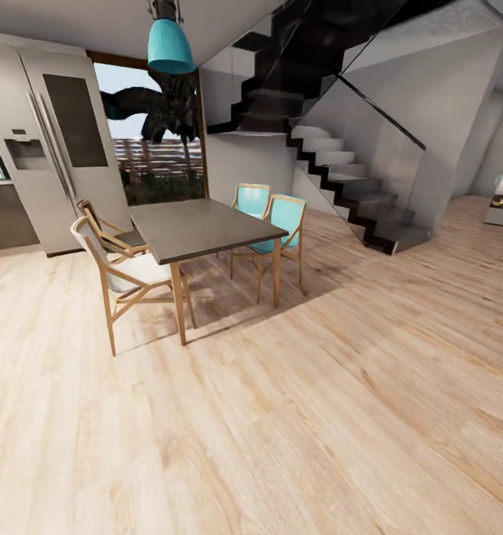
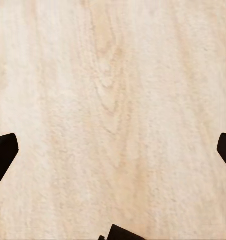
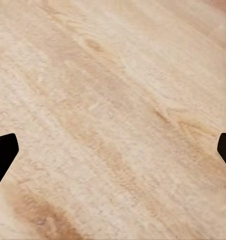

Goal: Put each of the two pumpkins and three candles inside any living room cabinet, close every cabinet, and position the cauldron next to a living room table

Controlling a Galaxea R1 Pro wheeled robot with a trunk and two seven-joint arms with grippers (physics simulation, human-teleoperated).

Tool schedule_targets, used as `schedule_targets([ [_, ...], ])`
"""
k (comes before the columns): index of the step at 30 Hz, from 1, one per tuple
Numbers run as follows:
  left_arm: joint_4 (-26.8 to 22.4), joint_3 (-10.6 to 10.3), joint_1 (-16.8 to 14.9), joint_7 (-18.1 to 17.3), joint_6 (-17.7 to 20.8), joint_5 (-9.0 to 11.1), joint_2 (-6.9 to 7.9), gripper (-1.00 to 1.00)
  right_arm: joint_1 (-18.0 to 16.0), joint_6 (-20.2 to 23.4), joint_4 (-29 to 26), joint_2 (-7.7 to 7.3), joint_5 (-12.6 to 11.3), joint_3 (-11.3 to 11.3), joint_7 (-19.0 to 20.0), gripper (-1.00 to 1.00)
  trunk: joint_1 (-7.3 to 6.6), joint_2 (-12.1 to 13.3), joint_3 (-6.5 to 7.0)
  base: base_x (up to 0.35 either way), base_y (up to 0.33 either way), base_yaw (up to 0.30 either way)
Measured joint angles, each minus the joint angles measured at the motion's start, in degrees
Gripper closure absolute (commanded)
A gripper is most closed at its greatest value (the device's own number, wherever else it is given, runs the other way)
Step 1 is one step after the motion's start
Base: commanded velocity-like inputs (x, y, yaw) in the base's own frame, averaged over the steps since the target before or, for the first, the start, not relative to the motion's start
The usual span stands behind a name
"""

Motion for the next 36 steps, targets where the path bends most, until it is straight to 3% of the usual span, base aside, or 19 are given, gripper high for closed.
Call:
schedule_targets([
  [21, -0.01, 0.07, 0.00, 0.02, 0.20, 0.00, 0.00, -1.00, 0.00, -0.01, 0.00, -0.01, 0.00, 0.00, 0.01, -1.00, 0.00, 0.00, 0.00, 0.325, -0.060, -0.300],
  [36, 0.00, 0.09, 0.00, 0.01, 0.06, 0.00, 0.00, -1.00, 0.00, 0.00, 0.02, -0.08, 0.00, 0.01, 0.09, -1.00, 0.04, 0.00, 0.00, 0.036, -0.017, -0.300],
])
